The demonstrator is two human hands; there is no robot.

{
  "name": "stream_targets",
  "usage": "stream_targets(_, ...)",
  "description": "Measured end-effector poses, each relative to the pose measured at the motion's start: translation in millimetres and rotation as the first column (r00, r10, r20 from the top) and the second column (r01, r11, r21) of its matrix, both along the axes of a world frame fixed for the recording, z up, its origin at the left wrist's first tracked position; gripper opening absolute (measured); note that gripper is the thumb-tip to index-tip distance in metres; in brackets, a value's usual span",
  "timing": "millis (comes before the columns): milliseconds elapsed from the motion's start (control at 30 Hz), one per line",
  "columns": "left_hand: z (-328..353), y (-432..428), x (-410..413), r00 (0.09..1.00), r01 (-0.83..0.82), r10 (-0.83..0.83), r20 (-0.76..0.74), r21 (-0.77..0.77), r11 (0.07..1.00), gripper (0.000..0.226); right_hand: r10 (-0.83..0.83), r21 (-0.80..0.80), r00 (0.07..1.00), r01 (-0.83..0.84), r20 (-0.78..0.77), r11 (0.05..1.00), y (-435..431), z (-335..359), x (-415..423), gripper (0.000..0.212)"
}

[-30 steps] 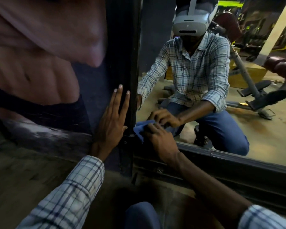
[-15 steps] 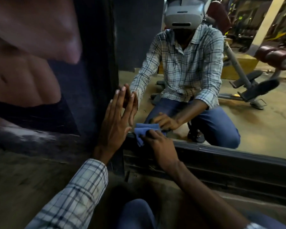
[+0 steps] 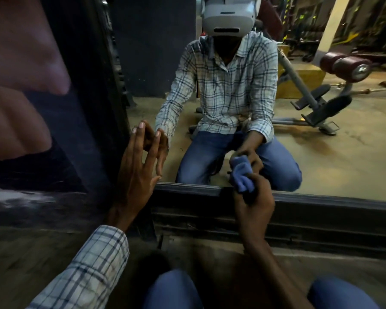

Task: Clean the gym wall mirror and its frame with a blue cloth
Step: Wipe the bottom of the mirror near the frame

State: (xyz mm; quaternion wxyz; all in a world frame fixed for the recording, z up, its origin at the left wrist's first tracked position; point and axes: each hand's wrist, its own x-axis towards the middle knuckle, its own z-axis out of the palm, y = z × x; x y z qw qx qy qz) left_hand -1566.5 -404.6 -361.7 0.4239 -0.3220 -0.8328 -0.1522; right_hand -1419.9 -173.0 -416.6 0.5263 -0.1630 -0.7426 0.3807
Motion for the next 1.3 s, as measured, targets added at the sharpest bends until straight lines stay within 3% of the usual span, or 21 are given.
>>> stream_targets(67,-1.7,0.5,-0.3,1.0,-0.009,0.009,-0.01,0.012,1.0,0.112,-0.025,-0.094,0.997,0.019,-0.068,0.995,-28.3,0.6,-15.8,0.035)
stream_targets(200,-3.7,-0.2,-2.1,0.999,0.03,-0.028,-0.037,0.039,0.999,0.098,0.283,0.144,0.946,-0.306,0.158,0.941,-108.3,15.4,-63.7,0.045)
stream_targets(267,-2.8,-2.0,-2.1,0.998,0.051,-0.05,-0.028,0.054,0.997,0.098,0.291,0.219,0.933,-0.336,0.212,0.916,-106.5,28.6,-63.5,0.048)
stream_targets(367,1.0,-2.5,0.0,1.0,0.023,-0.023,-0.004,0.019,1.0,0.111,0.189,0.182,0.982,-0.185,-0.005,0.966,-56.2,61.2,-38.0,0.039)
stream_targets(467,1.1,-1.7,2.6,0.999,0.024,-0.024,0.025,0.007,1.0,0.118,-0.043,0.008,0.964,0.046,-0.261,0.999,-10.2,91.4,-18.5,0.04)
stream_targets(533,1.3,0.4,3.7,0.999,0.026,-0.027,0.022,0.025,0.999,0.118,-0.115,-0.095,0.945,0.09,-0.306,0.991,-17.6,104.0,-33.0,0.039)
stream_targets(567,1.4,1.7,4.3,0.999,0.022,-0.023,0.027,0.025,0.999,0.12,-0.09,-0.059,0.959,0.076,-0.269,0.995,-32.2,107.6,-42.9,0.041)
stream_targets(633,1.2,3.9,6.5,0.999,0.016,-0.018,0.037,0.042,0.999,0.123,0.095,0.197,0.99,-0.073,-0.104,0.978,-60.1,107.2,-52.8,0.043)
stream_targets(700,2.8,6.1,10.0,0.999,0.015,-0.018,0.05,0.061,0.998,0.127,0.174,0.451,0.982,-0.19,0.078,0.872,-53.7,107.8,-47.9,0.042)
stream_targets(733,3.5,7.3,11.5,0.998,0.013,-0.017,0.061,0.06,0.998,0.129,0.168,0.49,0.982,-0.186,0.081,0.852,-36.5,110.6,-41.7,0.043)
stream_targets(767,4.3,8.7,12.4,0.998,0.011,-0.015,0.067,0.059,0.998,0.131,0.15,0.458,0.988,-0.148,0.034,0.877,-17.0,114.1,-32.9,0.043)
stream_targets(833,4.4,11.1,13.5,0.997,-0.005,0.0,0.078,0.056,0.998,0.132,0.03,0.233,0.989,0.005,-0.147,0.972,20.6,117.7,-11.4,0.038)
stream_targets(900,4.1,15.3,16.5,0.995,-0.006,-0.002,0.102,0.076,0.997,0.132,-0.099,0.053,0.961,0.117,-0.259,0.992,36.4,109.2,0.5,0.035)
stream_targets(967,6.1,19.8,21.3,0.994,0.019,-0.026,0.108,0.068,0.998,0.132,-0.001,0.113,0.983,0.022,-0.185,0.993,14.7,93.0,-6.1,0.036)
stream_targets(1067,9.7,31.0,31.0,0.991,0.082,-0.083,0.109,0.009,0.997,0.133,0.133,0.37,0.983,-0.172,0.129,0.913,-18.6,64.2,-6.6,0.038)
stream_targets(1133,13.6,39.1,36.6,0.989,0.107,-0.108,0.102,0.023,0.994,0.132,0.082,0.289,0.996,-0.085,0.021,0.953,5.1,69.8,10.7,0.03)
stream_targets(1200,16.5,48.8,40.8,0.988,0.118,-0.121,0.1,0.036,0.992,0.128,-0.124,0.11,0.979,0.143,-0.164,0.984,45.7,86.9,35.3,0.026)
stream_targets(1267,19.2,61.9,44.7,0.986,0.133,-0.136,0.098,0.032,0.991,0.124,-0.3,0.008,0.924,0.311,-0.236,0.95,75.0,99.6,48.3,0.027)
stream_targets(1300,19.5,68.9,46.9,0.985,0.138,-0.14,0.099,0.026,0.99,0.122,-0.301,0.007,0.927,0.31,-0.225,0.951,75.1,99.6,43.1,0.029)
